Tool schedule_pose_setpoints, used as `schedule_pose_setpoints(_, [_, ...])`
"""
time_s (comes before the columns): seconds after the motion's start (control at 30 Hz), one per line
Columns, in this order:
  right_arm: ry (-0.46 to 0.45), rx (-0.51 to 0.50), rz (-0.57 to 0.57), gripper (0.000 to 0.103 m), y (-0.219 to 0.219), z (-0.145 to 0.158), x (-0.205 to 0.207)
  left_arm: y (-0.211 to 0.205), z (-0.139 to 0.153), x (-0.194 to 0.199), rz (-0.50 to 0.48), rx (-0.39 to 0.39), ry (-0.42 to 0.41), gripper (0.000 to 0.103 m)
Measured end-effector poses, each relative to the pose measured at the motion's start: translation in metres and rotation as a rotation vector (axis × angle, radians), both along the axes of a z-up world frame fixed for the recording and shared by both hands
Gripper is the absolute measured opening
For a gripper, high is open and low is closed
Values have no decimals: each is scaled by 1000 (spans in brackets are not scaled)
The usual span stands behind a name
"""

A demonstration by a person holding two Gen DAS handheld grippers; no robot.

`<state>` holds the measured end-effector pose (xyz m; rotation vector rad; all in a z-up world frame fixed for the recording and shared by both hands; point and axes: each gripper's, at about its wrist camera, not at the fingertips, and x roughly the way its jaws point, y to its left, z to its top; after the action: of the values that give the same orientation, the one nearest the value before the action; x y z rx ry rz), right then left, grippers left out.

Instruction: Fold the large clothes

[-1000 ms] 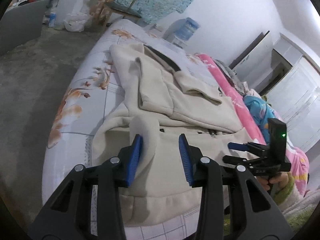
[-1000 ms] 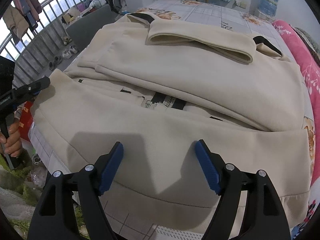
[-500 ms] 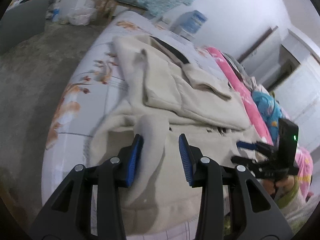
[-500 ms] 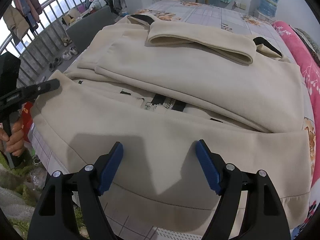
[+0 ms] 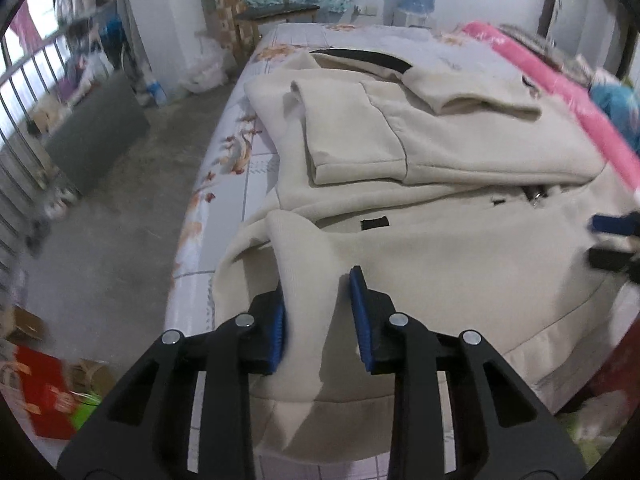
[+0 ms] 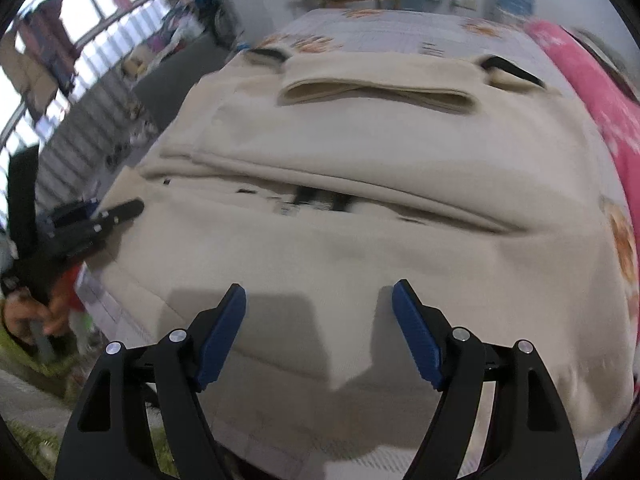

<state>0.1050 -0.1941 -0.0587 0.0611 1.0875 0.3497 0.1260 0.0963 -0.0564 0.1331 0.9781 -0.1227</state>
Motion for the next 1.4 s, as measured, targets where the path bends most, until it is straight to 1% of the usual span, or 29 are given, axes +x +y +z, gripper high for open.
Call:
schedule_pose_setpoints(0.03, [-8, 10, -32, 74, -12, 3, -3, -2, 1, 0, -1, 19, -3, 27])
schedule_pose_setpoints(0.1, [-41, 15, -125, 69, -47, 14, -10, -6, 1, -1, -6, 57, -10, 27])
schedule_pose_setpoints(0.17, [-71, 14, -211, 62, -80, 23, -13, -8, 1, -1, -8, 87, -12, 27])
schedule_pose_setpoints(0.27, [-86, 7, -293, 52, -115, 31, -7, -12, 2, -1, -5, 111, -13, 27])
schedule_pose_setpoints(0.37, [-111, -16, -319, 49, -133, 34, 9, -15, 2, -1, 5, 129, -14, 27])
schedule_pose_setpoints(0.47, [-92, -37, -340, 45, -146, 24, 31, -16, 3, -1, 25, 131, -8, 27])
schedule_pose_setpoints(0.53, [-62, -43, -350, 41, -151, 14, 38, -17, 3, 0, 33, 135, -5, 27])
schedule_pose_setpoints(0.6, [-27, -33, -351, 37, -157, 4, 36, -19, 3, 0, 36, 143, -2, 27])
schedule_pose_setpoints(0.73, [-13, -27, -328, 34, -157, 6, 19, -22, 3, 2, 36, 162, 5, 27])
schedule_pose_setpoints(0.83, [-9, -29, -302, 32, -154, 12, 11, -24, 3, 4, 37, 173, 10, 27])
schedule_pose_setpoints(0.93, [-6, -43, -275, 31, -151, 12, 15, -25, 3, 3, 37, 183, 10, 27])
schedule_pose_setpoints(1.17, [12, -121, -257, 29, -140, 1, 33, -26, 2, 2, 46, 184, 5, 27])
schedule_pose_setpoints(1.23, [6, -150, -249, 29, -136, 3, 31, -26, 2, 2, 47, 186, 4, 27])
schedule_pose_setpoints(1.4, [-8, -184, -221, 29, -126, 9, 24, -26, 2, 1, 42, 187, 7, 27])
